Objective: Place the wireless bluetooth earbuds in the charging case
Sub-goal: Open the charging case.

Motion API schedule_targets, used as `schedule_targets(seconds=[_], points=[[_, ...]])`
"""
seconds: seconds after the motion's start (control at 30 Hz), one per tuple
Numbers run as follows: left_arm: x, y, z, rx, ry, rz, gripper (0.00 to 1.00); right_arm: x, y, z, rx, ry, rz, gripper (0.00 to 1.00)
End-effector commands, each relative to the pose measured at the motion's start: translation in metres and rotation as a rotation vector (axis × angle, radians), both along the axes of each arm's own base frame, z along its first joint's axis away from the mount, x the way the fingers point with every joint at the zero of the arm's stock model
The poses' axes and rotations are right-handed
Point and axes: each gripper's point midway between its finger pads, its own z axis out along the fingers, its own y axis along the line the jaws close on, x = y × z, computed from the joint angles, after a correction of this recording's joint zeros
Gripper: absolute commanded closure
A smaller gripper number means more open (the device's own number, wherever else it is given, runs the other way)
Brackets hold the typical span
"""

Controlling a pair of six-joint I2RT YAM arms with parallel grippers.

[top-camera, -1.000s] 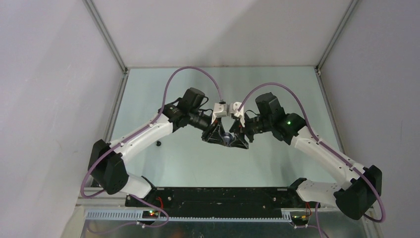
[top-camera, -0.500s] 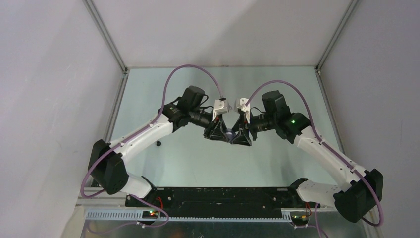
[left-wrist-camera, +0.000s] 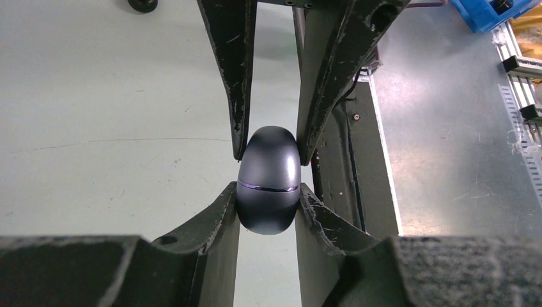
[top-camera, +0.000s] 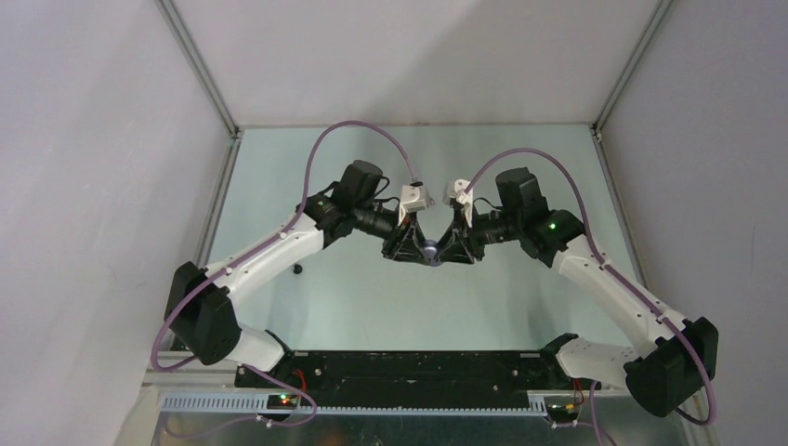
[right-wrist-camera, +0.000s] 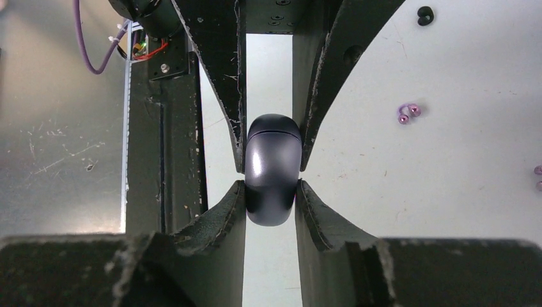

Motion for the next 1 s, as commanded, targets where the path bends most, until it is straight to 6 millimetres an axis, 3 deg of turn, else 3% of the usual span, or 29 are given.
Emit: schedule_targets(seconds=[0.0,0.2,0.27,0.37,0.47,0.63,0.97], points=[[-0.002,0.001,0.018,-0.052,-0.029,-0.008,0.93,-0.001,0.003,0.008,0.031,-0.023,0.023,0.71],[-0.003,0.001,0.019,-0.054,-0.030,-0.009,0.93,-0.003,0.006,0.007,0.031,-0.019,0.035,0.66],[-0.003,0.001,0.019,-0.055,-0.031,-0.009,0.93,-0.004,0.007,0.007,0.029,-0.018,0.037,0.69],[-0.002,0.001,0.018,-0.049,-0.030,-0.003,0.89,-0.004,0.007,0.007,0.028,-0.023,0.032,0.87],[0.002,0.000,0.016,-0.040,-0.032,0.009,0.77,0.001,0.007,0.010,0.026,-0.042,0.002,0.94],[0.004,0.000,0.012,-0.031,-0.030,0.015,0.57,0.007,0.004,0.018,0.034,-0.070,-0.048,0.97],[0.007,-0.001,0.008,-0.018,-0.031,0.026,0.37,0.011,0.001,0.029,0.053,-0.089,-0.093,0.99]])
